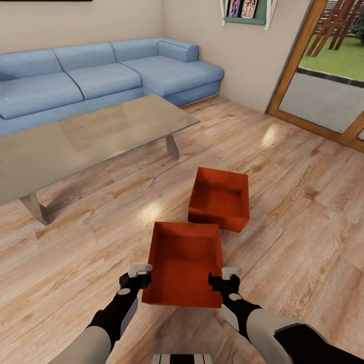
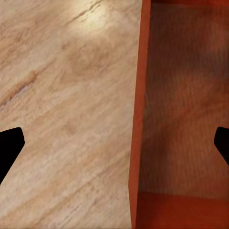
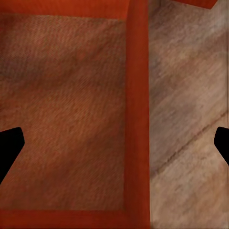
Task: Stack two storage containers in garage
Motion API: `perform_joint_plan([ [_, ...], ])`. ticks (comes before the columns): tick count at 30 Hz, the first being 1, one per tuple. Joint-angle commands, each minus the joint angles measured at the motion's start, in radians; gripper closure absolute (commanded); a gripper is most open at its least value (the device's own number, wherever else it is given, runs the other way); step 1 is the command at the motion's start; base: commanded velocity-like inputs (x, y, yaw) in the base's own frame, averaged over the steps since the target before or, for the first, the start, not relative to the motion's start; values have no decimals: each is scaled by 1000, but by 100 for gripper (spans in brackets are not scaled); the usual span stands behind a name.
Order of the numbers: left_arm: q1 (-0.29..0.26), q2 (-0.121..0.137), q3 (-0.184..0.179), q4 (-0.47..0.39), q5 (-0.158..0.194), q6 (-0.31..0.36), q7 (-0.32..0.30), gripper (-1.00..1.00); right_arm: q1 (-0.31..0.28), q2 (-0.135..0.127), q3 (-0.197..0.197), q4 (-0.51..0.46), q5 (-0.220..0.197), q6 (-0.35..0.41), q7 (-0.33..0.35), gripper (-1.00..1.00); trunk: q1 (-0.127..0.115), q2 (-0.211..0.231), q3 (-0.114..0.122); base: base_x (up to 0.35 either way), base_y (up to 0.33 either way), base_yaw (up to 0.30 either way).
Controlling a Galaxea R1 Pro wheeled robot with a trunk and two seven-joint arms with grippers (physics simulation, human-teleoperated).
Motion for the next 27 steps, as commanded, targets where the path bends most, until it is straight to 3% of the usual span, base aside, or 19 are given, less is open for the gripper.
perform_joint_plan([
  [1,0,-1,5,-1,-10,1,0,-100,-1,0,5,3,-10,-6,-1,-100,0,0,-1,0,0,0],
  [18,0,-2,4,0,-12,1,0,-100,-1,-1,-4,3,-10,-7,-1,-100,0,0,-1,0,0,0],
  [22,-23,1,5,1,-12,4,4,-100,8,-24,-4,-6,-29,-30,22,-100,0,0,-1,0,0,0],
  [27,-18,7,17,0,-8,2,7,-100,8,-6,-6,-3,-15,-35,8,-100,0,0,-1,0,0,0],
])
